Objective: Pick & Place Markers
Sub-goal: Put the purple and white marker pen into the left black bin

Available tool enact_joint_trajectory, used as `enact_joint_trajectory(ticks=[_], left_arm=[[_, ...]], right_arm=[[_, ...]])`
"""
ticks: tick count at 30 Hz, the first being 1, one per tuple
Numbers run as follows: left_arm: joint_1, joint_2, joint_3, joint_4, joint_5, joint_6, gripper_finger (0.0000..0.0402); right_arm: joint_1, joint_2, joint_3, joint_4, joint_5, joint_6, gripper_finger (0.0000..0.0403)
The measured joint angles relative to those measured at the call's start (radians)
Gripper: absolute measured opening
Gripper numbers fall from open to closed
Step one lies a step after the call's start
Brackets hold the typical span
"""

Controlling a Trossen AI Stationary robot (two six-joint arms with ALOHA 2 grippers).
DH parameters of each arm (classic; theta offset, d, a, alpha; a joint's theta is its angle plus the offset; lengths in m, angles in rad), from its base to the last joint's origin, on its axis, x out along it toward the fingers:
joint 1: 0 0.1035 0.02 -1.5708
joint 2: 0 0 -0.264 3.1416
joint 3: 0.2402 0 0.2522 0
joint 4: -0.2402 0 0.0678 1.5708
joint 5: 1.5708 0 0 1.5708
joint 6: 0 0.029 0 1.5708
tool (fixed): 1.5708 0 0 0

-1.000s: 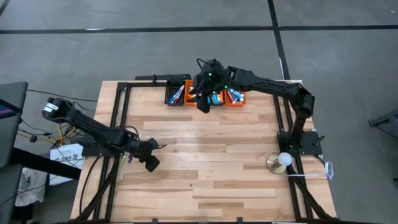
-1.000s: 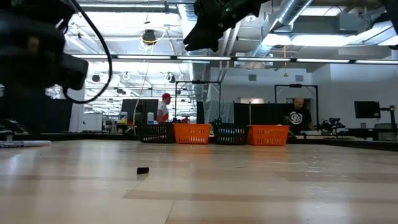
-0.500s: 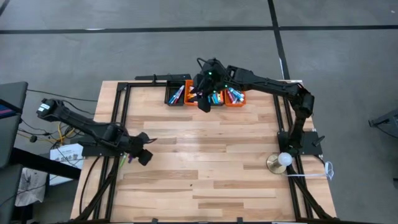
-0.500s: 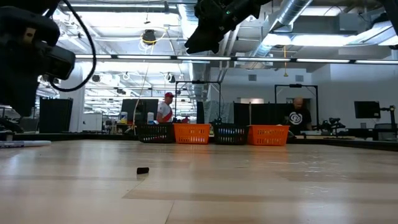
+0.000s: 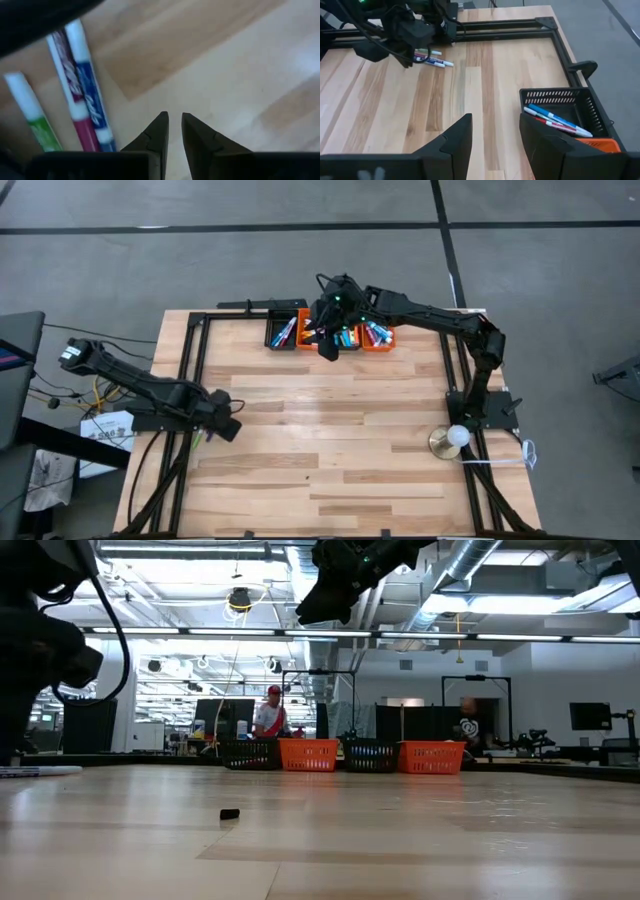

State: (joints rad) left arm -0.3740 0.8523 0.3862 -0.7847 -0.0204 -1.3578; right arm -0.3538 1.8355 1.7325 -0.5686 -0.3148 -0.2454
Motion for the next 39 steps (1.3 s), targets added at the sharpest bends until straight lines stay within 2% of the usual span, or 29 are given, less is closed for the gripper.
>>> enact_joint_trajectory(ticks=[6,21,34,39], left_arm=[[0.001,0.025,0.0,-0.048,-0.109,0.014,0.0049],[0.046,0.226,0.008,-0.044,-0.141,0.039,0.0049],[0.053,0.191,0.042,-0.059,-0.144,0.035,0.0049],[0.103,0.19,0.043,-0.061,-0.126,0.05,0.0049]], right_arm=[[0.0,0.0,0.0,0.008,0.0,-0.001,0.0156],[0.0,0.0,0.0,-0.001,-0.001,-0.001,0.0154],[-0.002,0.0,0.001,-0.008,-0.001,-0.001,0.0153],[-0.002,0.0,0.001,-0.008,-0.001,-0.001,0.0149]])
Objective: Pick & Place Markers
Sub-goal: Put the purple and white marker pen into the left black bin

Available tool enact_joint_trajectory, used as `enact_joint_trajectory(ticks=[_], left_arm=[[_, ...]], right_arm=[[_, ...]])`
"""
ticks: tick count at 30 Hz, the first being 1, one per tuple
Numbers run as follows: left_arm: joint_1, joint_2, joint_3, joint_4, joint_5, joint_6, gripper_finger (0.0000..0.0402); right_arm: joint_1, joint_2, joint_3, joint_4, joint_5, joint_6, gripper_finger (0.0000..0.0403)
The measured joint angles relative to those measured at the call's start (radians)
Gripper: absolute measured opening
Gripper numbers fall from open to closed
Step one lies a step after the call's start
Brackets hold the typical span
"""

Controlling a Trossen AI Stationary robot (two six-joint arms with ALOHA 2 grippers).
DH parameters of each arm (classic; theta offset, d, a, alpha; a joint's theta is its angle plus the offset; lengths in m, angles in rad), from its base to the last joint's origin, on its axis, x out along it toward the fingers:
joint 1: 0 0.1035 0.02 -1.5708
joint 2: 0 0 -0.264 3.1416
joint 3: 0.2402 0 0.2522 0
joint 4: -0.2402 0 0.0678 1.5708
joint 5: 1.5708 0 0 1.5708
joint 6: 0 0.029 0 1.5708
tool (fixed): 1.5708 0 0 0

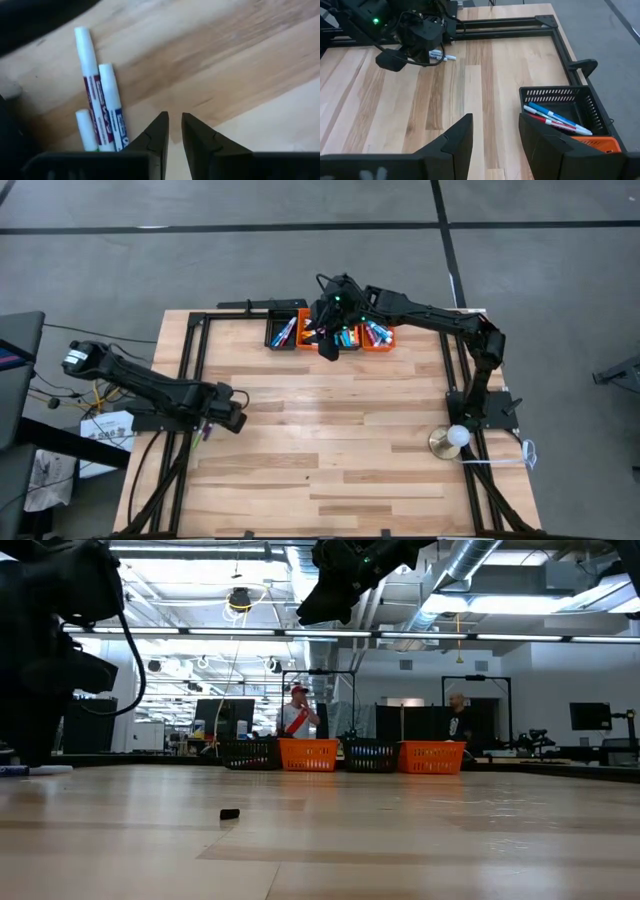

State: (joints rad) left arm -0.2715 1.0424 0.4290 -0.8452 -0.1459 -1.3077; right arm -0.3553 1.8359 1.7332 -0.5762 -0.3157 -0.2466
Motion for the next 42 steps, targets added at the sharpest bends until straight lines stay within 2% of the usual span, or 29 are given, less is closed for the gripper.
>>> enact_joint_trajectory(ticks=[15,20,24,30,35,42], left_arm=[[0.289,0.0,0.002,-0.003,-0.031,0.418,0.0049],[0.401,0.0,0.03,-0.015,-0.082,0.514,0.0049],[0.477,-0.001,0.056,-0.083,-0.161,0.518,0.0049],[0.524,0.045,0.056,-0.163,-0.118,0.46,0.0049],[0.519,0.157,0.056,-0.175,-0.071,0.44,0.0049],[0.479,0.334,0.061,-0.168,-0.056,0.439,0.0049]], right_arm=[[0.0,0.0,0.0,0.0,0.0,-0.024,0.015],[0.0,0.0,0.0,0.0,0.0,-0.024,0.0148],[0.0,0.0,0.0,0.0,0.0,-0.024,0.015],[0.0,0.0,0.0,-0.013,-0.002,-0.028,0.0147],[0.0,0.0,0.0,-0.036,-0.002,-0.044,0.0144],[0.002,0.0,0.0,-0.039,-0.002,-0.043,0.0146]])
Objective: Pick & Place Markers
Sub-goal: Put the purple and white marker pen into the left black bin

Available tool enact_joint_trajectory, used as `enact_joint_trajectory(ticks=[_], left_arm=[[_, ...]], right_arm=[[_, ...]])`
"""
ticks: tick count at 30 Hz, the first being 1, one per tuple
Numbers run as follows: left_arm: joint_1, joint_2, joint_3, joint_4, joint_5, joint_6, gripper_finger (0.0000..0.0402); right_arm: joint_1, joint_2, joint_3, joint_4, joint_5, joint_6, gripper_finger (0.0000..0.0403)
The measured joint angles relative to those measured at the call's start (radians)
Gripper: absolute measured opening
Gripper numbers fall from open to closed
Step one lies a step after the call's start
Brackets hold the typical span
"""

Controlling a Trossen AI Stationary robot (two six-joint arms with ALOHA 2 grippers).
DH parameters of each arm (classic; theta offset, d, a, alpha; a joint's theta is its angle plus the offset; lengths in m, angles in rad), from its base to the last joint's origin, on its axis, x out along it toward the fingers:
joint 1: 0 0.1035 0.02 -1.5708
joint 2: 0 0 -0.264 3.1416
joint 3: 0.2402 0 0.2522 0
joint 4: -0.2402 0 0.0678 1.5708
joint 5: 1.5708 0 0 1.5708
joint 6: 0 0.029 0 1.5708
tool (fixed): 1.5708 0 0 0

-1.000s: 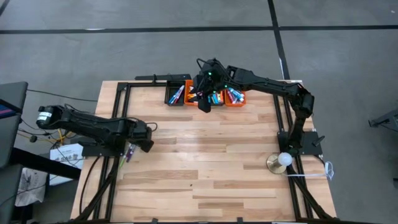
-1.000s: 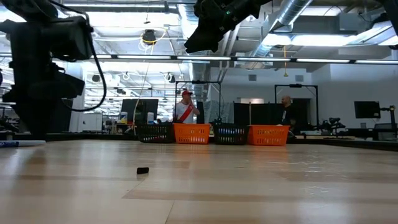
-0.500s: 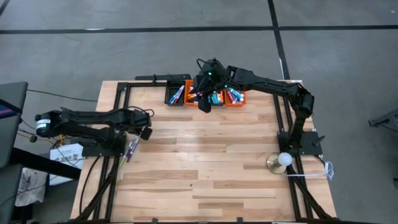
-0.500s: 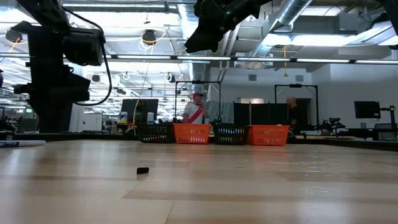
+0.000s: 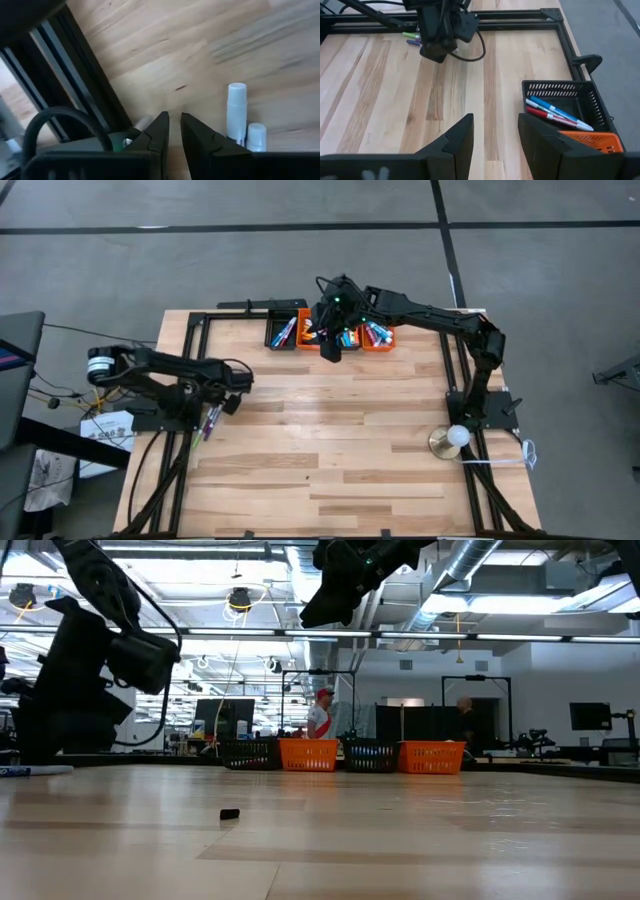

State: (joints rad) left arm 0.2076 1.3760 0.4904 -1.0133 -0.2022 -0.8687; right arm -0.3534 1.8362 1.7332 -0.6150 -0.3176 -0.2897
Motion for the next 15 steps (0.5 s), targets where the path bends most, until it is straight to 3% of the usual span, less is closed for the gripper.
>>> enact_joint_trajectory(ticks=[5,15], left_arm=[[-0.061,0.06,0.016,-0.004,-0.01,-0.028,0.0049],[-0.157,0.058,0.071,0.03,0.042,-0.091,0.0048]], right_arm=[[0.0,0.0,0.0,-0.002,0.0,0.0,0.0143],[0.0,0.0,0.0,-0.032,-0.001,0.001,0.0144]])
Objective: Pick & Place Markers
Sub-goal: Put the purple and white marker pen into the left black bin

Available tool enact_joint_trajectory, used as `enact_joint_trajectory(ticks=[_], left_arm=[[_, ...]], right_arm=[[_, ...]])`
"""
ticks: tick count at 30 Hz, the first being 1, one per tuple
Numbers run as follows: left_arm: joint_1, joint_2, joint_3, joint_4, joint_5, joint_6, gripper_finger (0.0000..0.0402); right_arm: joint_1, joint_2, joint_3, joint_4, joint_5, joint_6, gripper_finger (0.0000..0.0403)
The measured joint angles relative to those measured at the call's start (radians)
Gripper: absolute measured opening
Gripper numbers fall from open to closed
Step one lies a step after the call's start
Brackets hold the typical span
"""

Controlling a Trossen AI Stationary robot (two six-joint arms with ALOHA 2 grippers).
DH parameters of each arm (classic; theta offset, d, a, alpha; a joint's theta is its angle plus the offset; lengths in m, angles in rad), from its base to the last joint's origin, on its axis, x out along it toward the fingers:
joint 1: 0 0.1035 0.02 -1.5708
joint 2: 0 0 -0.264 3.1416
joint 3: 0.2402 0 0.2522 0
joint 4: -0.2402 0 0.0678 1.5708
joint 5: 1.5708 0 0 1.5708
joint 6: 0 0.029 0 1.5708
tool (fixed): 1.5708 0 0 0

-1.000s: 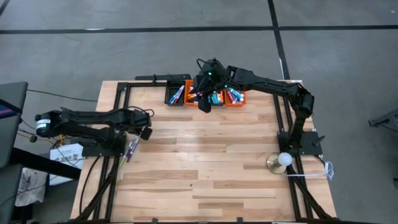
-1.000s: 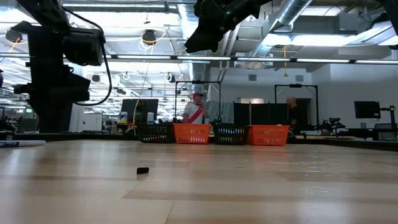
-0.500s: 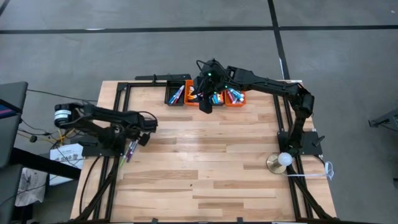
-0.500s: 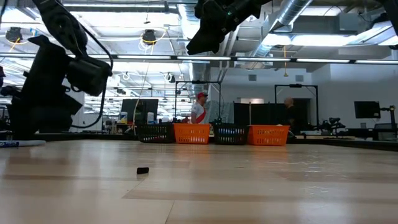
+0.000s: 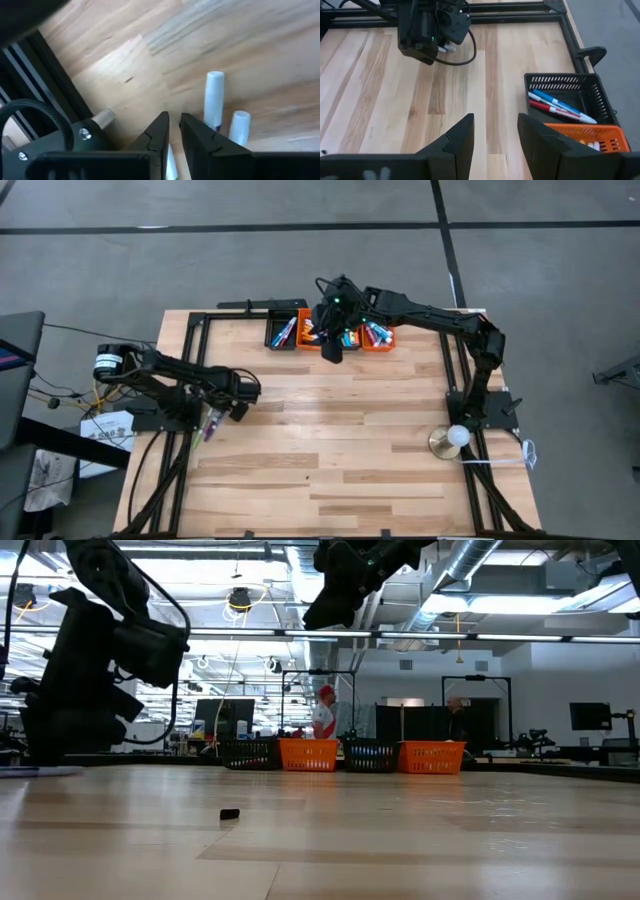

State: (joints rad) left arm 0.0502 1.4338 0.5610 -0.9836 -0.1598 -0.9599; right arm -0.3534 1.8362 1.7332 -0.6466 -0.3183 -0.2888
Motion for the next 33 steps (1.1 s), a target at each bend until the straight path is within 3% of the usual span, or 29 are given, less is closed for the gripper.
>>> enact_joint_trajectory(ticks=[12,19,33], left_arm=[[-0.073,-0.001,0.018,0.033,0.043,-0.069,0.0048],[-0.141,0.0,0.064,0.139,0.075,-0.079,0.0049],[-0.226,0.0,0.067,0.198,0.064,-0.072,0.0049]], right_arm=[[0.027,0.0,0.0,-0.021,-0.004,-0.009,0.014],[0.026,0.0,0.0,-0.06,-0.004,-0.058,0.0139],[0.021,-0.021,0.001,-0.111,-0.023,-0.152,0.0137]])
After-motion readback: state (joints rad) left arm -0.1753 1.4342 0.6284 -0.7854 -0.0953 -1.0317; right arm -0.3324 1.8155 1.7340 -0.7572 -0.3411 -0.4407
